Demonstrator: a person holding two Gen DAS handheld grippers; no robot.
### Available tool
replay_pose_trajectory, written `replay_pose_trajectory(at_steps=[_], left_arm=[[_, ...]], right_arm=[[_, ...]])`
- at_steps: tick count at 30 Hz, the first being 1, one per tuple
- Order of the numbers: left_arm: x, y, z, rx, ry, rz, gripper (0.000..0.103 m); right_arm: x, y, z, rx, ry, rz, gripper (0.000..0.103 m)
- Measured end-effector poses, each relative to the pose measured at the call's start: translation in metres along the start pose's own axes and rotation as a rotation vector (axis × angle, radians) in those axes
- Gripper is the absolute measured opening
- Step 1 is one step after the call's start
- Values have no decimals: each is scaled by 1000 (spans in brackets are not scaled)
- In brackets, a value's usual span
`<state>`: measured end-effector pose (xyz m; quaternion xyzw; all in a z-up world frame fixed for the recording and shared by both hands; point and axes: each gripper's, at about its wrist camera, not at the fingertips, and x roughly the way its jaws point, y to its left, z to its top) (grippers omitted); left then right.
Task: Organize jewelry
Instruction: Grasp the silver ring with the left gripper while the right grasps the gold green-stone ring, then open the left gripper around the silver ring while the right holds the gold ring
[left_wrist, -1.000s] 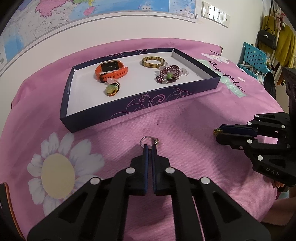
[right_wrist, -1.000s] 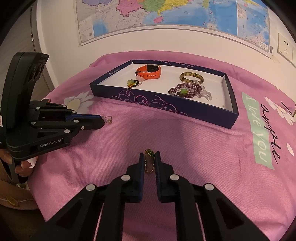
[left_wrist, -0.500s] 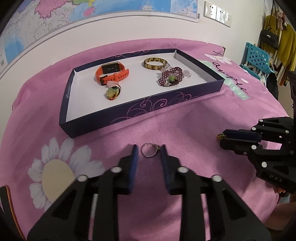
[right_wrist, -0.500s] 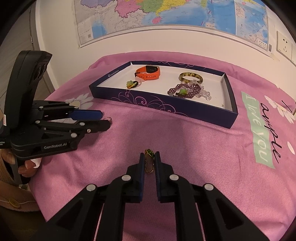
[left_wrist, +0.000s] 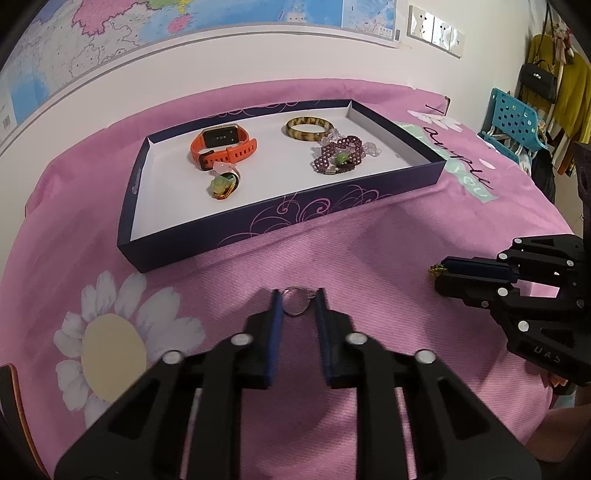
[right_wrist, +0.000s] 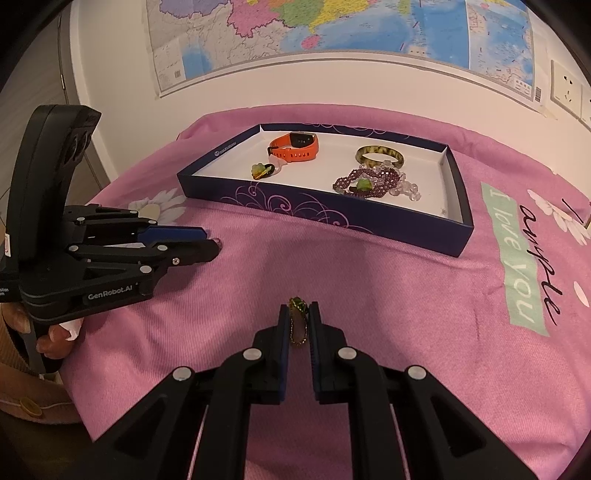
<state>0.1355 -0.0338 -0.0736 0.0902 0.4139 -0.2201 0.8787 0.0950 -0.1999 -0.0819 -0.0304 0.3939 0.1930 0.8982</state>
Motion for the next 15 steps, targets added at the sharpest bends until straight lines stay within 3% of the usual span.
replay_pose_trajectory(at_steps=[9,11,13,15], left_arm=[[-2,6,-3,-22,0,-30,4],[-4,9,-5,-24,-4,-34,8],[-6,10,-6,-22,-7,-41,26],[-6,11,-5,-17,-12,-39,30]], right_arm=[[-3,-2,3,5,-11,-4,8],[-3,-2,3,7,-11,-5,8],[-3,-2,3,7,-12,-4,8],[-2,-2,3,6,-11,-3,8]])
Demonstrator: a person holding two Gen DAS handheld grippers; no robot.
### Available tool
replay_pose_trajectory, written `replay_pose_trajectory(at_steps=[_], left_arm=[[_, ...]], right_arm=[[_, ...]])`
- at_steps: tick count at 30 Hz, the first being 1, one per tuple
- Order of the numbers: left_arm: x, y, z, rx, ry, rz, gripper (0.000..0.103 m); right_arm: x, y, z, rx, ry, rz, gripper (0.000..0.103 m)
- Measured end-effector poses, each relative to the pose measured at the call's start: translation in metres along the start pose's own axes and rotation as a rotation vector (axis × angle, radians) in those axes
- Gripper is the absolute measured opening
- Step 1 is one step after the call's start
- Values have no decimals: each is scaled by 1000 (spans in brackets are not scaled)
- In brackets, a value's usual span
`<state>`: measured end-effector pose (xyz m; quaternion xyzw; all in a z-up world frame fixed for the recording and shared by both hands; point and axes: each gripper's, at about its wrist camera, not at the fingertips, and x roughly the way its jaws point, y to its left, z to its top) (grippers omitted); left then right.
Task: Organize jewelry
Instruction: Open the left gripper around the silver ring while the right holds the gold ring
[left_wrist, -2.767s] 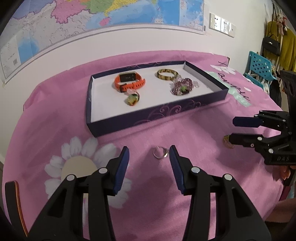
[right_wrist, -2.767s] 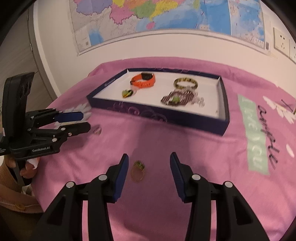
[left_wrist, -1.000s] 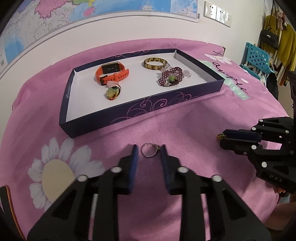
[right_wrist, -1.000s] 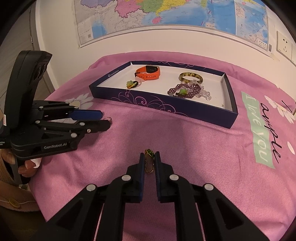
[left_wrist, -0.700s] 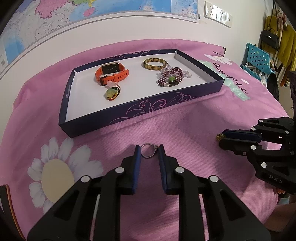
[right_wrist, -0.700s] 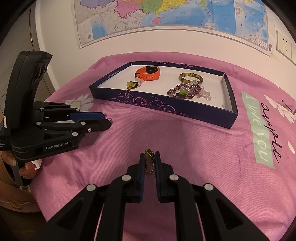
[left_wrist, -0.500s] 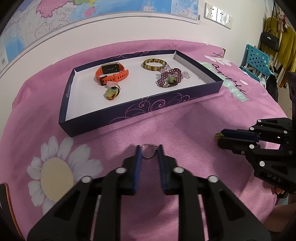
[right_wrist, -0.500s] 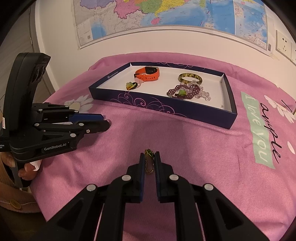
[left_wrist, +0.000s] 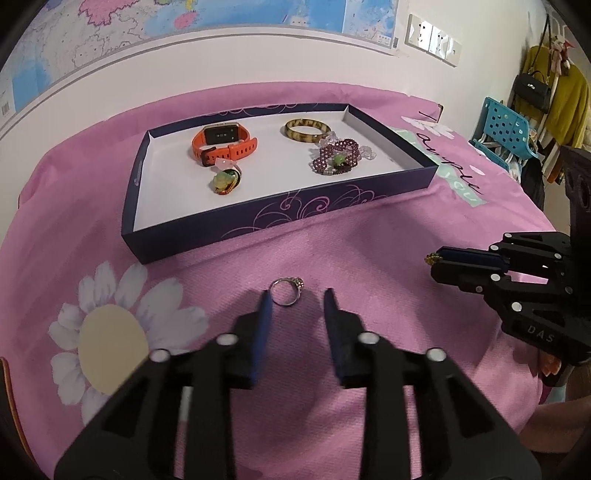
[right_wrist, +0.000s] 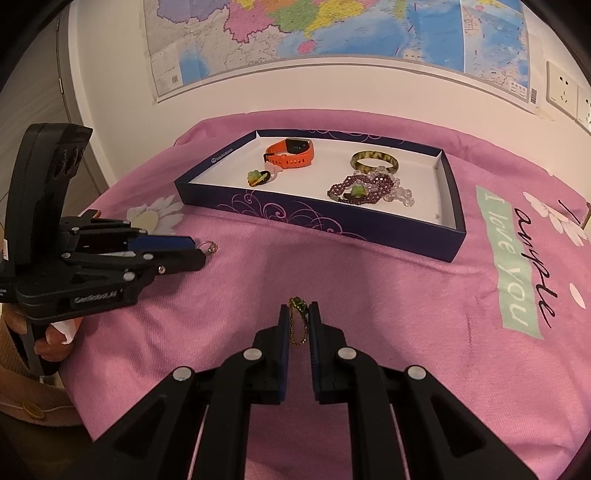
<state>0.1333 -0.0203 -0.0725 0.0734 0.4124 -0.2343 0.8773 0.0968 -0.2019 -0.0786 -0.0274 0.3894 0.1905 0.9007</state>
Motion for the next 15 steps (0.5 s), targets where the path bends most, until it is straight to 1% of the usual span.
replay_pose_trajectory(at_steps=[11,14,15], left_arm=[[16,-1,14,22,23,32,30],[17,-3,15,29,25,45,20],[16,-4,15,28,24,45,20]], right_arm=[[-1,2,1,-3,-2,8,8],[0,3,1,-4,-1,11,8],[0,3,1,-3,-2,11,8]])
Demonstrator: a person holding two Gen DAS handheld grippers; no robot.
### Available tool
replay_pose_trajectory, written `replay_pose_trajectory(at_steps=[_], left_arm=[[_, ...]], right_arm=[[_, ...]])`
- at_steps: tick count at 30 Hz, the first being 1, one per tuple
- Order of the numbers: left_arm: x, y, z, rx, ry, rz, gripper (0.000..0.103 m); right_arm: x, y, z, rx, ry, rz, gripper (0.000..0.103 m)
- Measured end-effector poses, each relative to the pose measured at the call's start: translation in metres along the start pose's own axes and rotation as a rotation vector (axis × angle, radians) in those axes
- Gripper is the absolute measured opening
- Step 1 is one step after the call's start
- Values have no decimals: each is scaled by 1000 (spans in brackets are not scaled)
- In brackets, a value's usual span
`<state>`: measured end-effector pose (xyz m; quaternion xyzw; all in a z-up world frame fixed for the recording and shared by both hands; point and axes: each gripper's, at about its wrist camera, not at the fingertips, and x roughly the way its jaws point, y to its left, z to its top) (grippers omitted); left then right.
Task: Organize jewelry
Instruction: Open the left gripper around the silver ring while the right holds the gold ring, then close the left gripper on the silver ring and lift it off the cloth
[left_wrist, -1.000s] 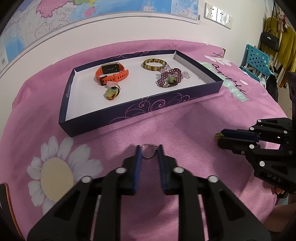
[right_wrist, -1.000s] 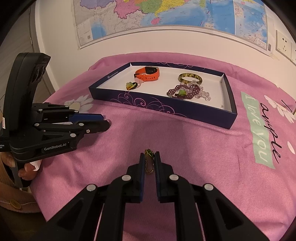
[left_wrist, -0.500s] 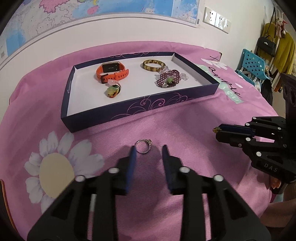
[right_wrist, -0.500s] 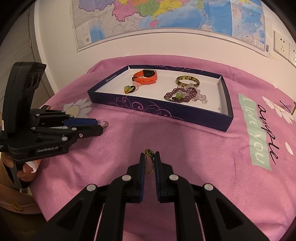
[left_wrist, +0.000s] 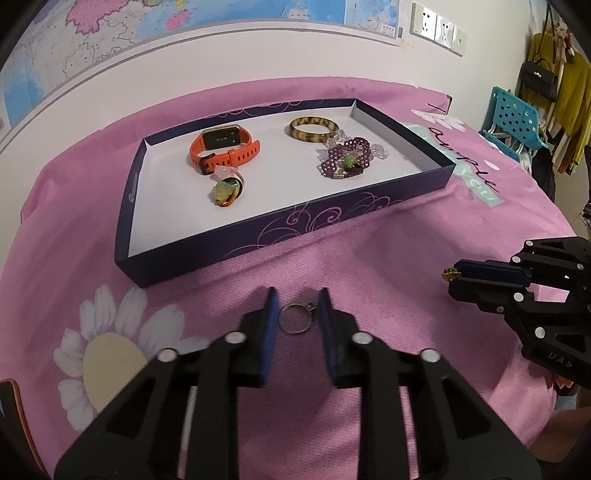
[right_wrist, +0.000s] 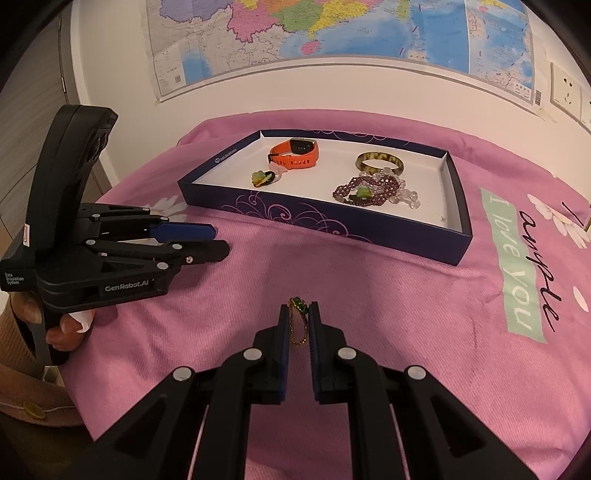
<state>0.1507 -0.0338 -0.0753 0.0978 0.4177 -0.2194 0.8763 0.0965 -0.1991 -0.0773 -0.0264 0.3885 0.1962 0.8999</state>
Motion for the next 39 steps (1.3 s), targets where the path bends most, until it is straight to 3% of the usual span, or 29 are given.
replay_pose_trajectory(at_steps=[6,10,15,19,22,29,39], left_arm=[[-7,-4,-5,-4,-14,9,7],[-9,-4,-7,-7,-14,-1,7],[-12,-1,-14,-17,-1,-15,12],[-19,0,-21,-20,-1,-52,25],[-21,2,-23,-12,-7,-35,30],[-21,12,-22,-13,-13,25,31],[-31,27,-25,-3,-39,47,33]], right_arm=[[-2,-1,1,6,-7,4,8],[-2,-1,1,3,-8,7,8],[-3,0,1,3,-6,8,8],[-3,0,1,3,-6,10,8],[-2,2,1,1,-5,13,8],[-1,4,0,3,0,18,8],[2,7,0,-1,3,31,8]])
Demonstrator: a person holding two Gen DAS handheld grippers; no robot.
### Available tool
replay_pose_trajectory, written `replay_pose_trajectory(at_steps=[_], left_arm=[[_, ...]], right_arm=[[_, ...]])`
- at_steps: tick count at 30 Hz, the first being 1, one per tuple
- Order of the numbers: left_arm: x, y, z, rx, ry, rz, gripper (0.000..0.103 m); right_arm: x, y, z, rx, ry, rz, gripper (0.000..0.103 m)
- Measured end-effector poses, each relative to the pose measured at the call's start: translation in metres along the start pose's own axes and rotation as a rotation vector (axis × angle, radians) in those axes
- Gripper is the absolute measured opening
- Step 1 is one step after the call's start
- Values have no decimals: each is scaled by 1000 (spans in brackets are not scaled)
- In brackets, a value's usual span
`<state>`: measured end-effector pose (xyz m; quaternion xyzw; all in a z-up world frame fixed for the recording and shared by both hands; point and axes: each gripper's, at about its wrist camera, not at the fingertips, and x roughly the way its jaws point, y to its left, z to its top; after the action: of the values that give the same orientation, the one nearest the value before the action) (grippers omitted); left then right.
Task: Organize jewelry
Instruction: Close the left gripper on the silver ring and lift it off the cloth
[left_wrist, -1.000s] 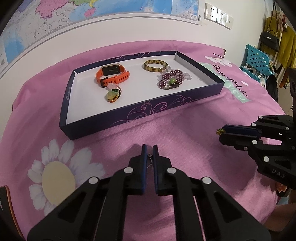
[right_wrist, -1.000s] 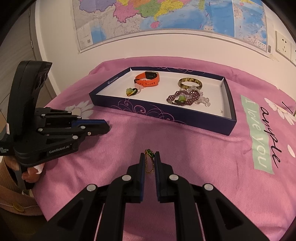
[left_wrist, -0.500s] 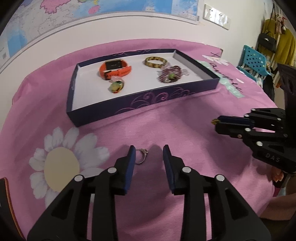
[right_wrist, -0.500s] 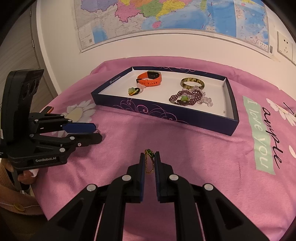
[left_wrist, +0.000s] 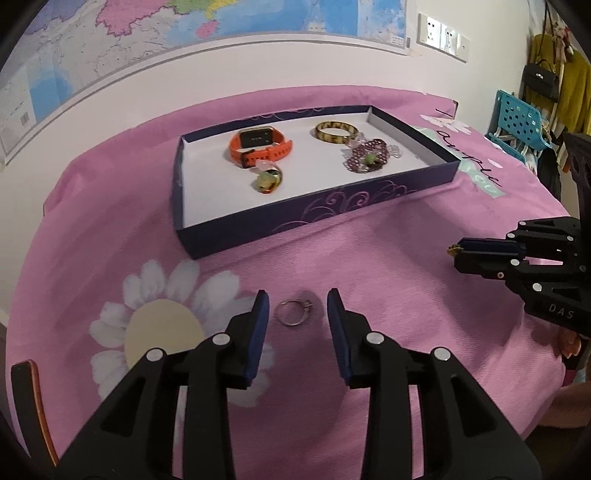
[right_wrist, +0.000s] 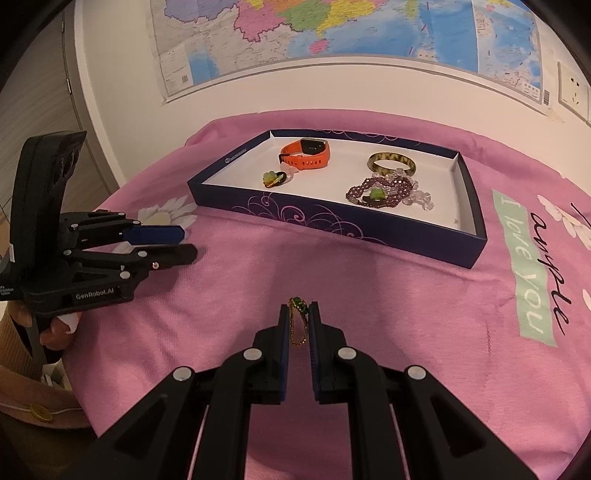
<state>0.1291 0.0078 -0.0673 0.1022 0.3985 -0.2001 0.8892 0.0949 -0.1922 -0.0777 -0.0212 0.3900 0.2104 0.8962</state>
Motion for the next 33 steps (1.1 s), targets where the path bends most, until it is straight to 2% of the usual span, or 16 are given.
replay_pose_trajectory(at_steps=[4,9,12,20,33], left_arm=[[6,3,-3,-1,36,5,34],[10,2,0,-1,43,-12,32],[12,0,1,-5,42,-13,21],[10,-7,1,-5,27,16,21],[-6,-16,17,-3,-37,-14,21]], right_arm=[[0,0,0,0,1,2,8],[1,0,-1,-1,1,2,8],[0,1,-1,0,1,3,8],[1,1,-1,1,-1,5,8],[-9,-2,7,5,-37,0,8]])
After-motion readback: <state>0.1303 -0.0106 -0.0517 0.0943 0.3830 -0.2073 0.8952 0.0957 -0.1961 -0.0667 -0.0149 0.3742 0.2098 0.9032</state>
